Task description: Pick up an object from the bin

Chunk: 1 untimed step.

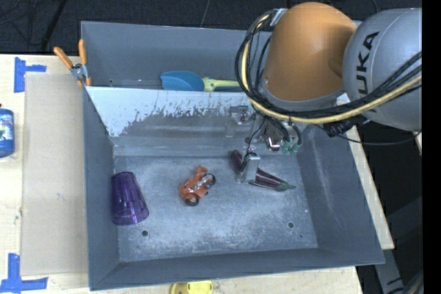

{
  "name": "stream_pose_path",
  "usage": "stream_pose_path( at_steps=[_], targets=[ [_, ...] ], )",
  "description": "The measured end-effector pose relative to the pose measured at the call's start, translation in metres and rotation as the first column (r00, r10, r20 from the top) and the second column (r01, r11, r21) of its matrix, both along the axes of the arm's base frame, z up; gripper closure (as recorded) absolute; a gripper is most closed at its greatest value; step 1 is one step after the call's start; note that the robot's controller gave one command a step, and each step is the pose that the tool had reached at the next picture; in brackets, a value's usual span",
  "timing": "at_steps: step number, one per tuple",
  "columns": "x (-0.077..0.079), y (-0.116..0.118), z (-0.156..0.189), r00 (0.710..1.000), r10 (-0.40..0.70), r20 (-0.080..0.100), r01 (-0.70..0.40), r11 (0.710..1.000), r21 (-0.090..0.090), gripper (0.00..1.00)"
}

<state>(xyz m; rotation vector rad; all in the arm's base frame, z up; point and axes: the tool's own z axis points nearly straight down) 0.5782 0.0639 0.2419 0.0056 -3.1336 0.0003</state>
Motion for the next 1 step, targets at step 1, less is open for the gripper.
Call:
stream_pose_path(
  at_steps=[1],
  targets=[
    [0.0013, -0.0003, 0.0048, 1.000, -0.002, 0.008, 0.002, 1.000, 0.001, 0.00]
  ],
)
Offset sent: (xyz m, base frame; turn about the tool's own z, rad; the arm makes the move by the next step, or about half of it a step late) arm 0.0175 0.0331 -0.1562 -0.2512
